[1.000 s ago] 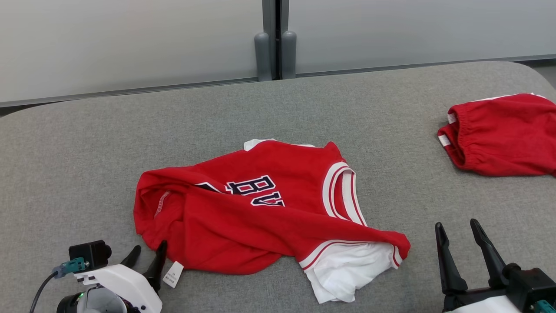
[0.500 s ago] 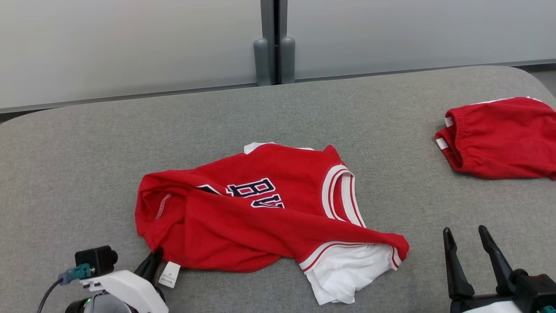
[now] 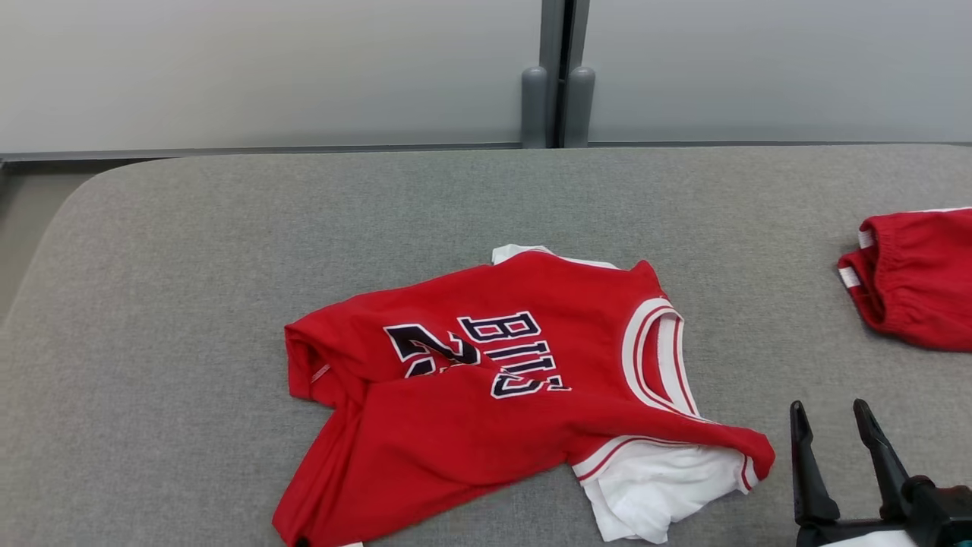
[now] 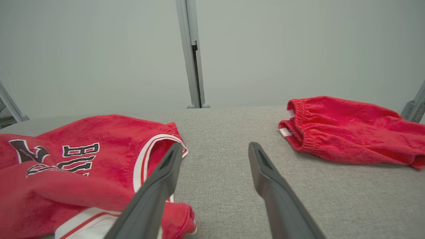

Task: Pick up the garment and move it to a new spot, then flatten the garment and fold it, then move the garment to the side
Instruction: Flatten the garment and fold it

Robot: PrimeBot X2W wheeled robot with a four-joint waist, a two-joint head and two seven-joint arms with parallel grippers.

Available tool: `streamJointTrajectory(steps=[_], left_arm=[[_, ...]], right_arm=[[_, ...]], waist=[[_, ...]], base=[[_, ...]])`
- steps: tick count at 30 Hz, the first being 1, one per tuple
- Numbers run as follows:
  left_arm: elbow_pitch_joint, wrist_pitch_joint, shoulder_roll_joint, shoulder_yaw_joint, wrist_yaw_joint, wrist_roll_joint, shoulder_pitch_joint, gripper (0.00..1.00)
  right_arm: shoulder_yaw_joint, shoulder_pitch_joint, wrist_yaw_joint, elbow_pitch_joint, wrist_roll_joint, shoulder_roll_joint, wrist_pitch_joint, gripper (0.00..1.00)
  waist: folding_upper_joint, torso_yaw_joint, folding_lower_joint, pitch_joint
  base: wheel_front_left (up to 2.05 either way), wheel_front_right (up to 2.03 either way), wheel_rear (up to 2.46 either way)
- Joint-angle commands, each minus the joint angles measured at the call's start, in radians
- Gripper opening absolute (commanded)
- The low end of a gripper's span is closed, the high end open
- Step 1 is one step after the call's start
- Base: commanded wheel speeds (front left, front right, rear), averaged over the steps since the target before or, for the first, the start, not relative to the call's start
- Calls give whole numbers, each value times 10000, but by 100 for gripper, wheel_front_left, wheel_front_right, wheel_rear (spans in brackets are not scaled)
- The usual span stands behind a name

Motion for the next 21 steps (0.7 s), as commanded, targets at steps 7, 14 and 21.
streamJointTrajectory(steps=[7,14,21], left_arm=[[1071,-1997,-455,649,765,1139,-104,100],[-132,-2173,-862,1760,247,4180,339,100],[-308,-2178,-1337,2352,-1066,5818,207,100]], right_arm=[[62,-251,0,-124,-114,-57,-2,100],[-403,75,0,-524,-252,-50,-2,100],[-650,528,2,-411,-402,-57,-2,100]], waist=[[0,95,0,-189],[0,-199,0,-742],[0,-419,0,-1156]], base=[[0,0,0],[0,0,0],[0,0,0]])
